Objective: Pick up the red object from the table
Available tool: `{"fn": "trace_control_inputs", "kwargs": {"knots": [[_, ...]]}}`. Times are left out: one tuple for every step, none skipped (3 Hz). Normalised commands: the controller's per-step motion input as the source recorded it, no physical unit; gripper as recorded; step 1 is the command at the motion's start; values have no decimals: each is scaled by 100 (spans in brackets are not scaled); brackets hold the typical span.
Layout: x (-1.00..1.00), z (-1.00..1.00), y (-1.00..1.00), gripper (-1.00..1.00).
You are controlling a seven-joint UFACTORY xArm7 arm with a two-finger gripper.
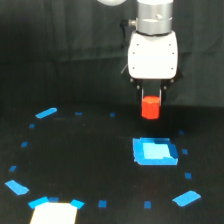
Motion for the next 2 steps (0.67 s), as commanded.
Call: {"fn": "trace_control_inputs", "kwargs": {"knots": [[-22, 100, 100, -100], [-8, 100, -45, -100]]}}
